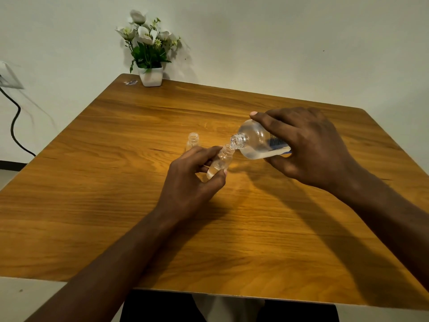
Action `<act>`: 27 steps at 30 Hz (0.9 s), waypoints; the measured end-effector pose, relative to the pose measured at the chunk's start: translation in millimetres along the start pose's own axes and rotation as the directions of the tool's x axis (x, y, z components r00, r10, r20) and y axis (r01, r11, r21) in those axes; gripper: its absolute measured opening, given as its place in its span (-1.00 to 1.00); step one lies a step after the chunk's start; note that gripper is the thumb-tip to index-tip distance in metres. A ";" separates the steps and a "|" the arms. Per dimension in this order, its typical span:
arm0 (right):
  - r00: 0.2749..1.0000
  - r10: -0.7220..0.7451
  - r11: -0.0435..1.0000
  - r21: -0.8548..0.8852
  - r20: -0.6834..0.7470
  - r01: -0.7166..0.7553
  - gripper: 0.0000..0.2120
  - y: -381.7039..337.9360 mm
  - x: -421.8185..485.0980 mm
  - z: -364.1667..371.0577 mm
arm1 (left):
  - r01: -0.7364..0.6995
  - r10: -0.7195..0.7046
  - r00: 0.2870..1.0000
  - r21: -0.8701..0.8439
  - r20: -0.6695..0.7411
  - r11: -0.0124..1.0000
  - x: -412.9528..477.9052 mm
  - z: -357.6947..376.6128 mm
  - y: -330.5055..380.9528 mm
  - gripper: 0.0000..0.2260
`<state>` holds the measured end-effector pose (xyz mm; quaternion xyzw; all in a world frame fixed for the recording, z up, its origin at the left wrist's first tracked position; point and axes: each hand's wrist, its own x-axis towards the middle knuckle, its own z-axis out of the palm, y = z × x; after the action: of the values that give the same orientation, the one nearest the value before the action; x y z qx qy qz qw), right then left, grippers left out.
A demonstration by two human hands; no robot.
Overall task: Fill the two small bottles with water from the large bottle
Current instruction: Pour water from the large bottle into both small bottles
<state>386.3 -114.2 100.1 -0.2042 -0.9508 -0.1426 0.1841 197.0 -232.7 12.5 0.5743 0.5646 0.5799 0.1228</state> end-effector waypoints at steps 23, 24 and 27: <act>1.000 -0.012 1.000 -0.011 -0.005 0.012 -0.28 -0.2 1.3 -1.3 | 0.032 -0.032 0.999 -0.015 0.005 0.999 0.2 0.0 1.3 -0.61; 1.000 -0.013 1.000 -0.010 -0.006 0.013 -0.29 -0.1 1.4 -1.6 | 0.032 -0.032 0.999 -0.016 0.004 0.999 0.2 0.0 1.5 -0.61; 1.000 -0.013 1.000 -0.008 -0.006 0.013 -0.29 0.0 1.6 -1.7 | 0.036 -0.036 0.999 -0.019 0.002 0.999 0.2 0.1 2.1 -0.61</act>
<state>385.5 -114.2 102.3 -0.1983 -0.9511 -0.1483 0.1849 198.1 -233.2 14.3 0.5631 0.5692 0.5826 0.1392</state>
